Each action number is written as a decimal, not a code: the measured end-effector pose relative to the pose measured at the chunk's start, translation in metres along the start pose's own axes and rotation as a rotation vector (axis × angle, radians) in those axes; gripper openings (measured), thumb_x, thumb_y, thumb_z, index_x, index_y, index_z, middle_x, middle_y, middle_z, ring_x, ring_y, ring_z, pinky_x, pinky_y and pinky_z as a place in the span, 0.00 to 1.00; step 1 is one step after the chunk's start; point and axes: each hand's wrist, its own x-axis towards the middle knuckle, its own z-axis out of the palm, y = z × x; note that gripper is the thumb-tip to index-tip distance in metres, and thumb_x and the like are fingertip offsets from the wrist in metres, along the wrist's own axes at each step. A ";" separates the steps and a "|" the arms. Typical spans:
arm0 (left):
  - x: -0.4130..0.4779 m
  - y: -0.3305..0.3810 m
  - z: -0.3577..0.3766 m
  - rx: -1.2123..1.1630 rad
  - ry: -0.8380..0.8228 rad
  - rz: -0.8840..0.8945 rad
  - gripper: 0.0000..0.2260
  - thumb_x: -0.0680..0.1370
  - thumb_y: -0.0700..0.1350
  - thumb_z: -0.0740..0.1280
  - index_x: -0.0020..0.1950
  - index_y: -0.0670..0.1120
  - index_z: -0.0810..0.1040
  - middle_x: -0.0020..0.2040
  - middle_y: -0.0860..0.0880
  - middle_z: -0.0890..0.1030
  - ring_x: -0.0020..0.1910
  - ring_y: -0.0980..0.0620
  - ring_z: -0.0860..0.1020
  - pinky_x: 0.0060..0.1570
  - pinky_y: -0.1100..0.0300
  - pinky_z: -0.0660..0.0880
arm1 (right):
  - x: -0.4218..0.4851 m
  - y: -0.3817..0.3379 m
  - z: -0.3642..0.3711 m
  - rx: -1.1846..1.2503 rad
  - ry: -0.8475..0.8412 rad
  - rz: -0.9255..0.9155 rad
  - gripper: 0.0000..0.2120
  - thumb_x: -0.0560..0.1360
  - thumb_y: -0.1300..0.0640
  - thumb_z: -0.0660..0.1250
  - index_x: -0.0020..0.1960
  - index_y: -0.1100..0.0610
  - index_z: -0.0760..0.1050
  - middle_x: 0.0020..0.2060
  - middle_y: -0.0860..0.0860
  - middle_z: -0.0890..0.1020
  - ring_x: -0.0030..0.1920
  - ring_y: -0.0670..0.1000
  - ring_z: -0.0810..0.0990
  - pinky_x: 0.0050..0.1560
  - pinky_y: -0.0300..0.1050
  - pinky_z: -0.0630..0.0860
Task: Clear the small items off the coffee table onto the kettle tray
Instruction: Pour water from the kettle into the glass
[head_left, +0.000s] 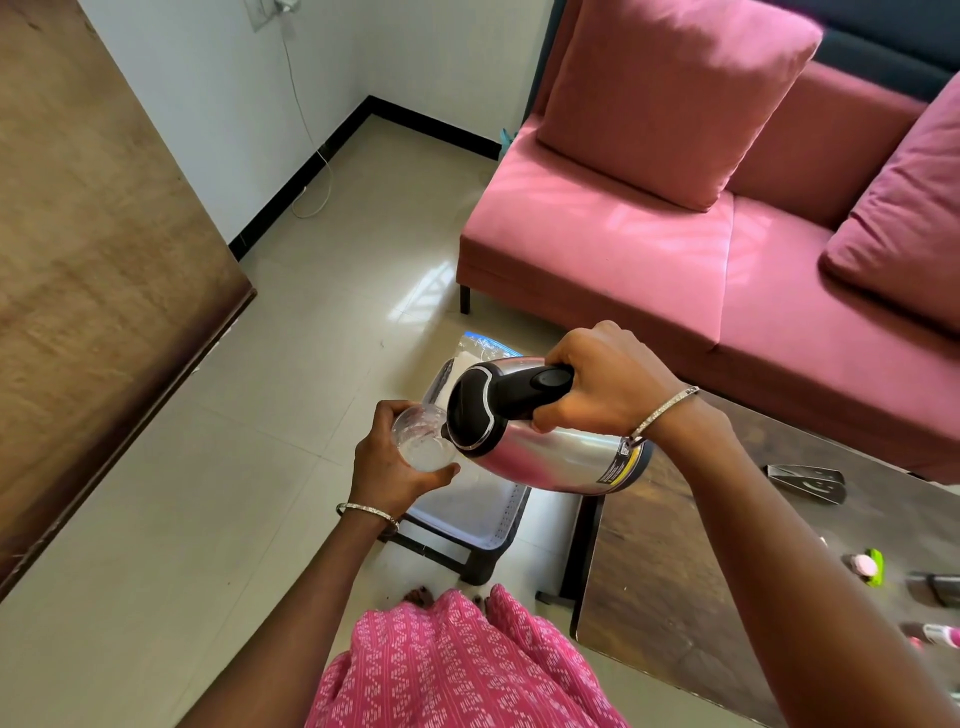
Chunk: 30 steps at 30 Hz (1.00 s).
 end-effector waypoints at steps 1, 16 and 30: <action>0.000 0.000 0.000 0.003 -0.001 -0.001 0.38 0.56 0.49 0.84 0.59 0.55 0.67 0.55 0.53 0.78 0.50 0.53 0.79 0.42 0.81 0.71 | 0.000 0.000 0.000 0.002 0.000 0.000 0.17 0.56 0.44 0.74 0.33 0.57 0.78 0.22 0.50 0.71 0.27 0.55 0.70 0.26 0.42 0.60; 0.004 -0.002 -0.006 0.015 -0.004 -0.014 0.39 0.55 0.52 0.83 0.60 0.55 0.67 0.56 0.54 0.77 0.52 0.52 0.78 0.44 0.77 0.72 | 0.000 0.001 0.001 0.027 -0.017 0.019 0.18 0.56 0.44 0.75 0.32 0.58 0.76 0.22 0.50 0.70 0.26 0.51 0.68 0.26 0.42 0.61; 0.008 -0.003 -0.006 0.010 -0.010 -0.011 0.39 0.55 0.52 0.84 0.60 0.56 0.67 0.56 0.55 0.77 0.52 0.53 0.78 0.43 0.79 0.71 | 0.004 -0.002 -0.003 0.018 -0.013 -0.004 0.17 0.57 0.44 0.75 0.30 0.57 0.76 0.21 0.49 0.71 0.26 0.52 0.70 0.26 0.42 0.60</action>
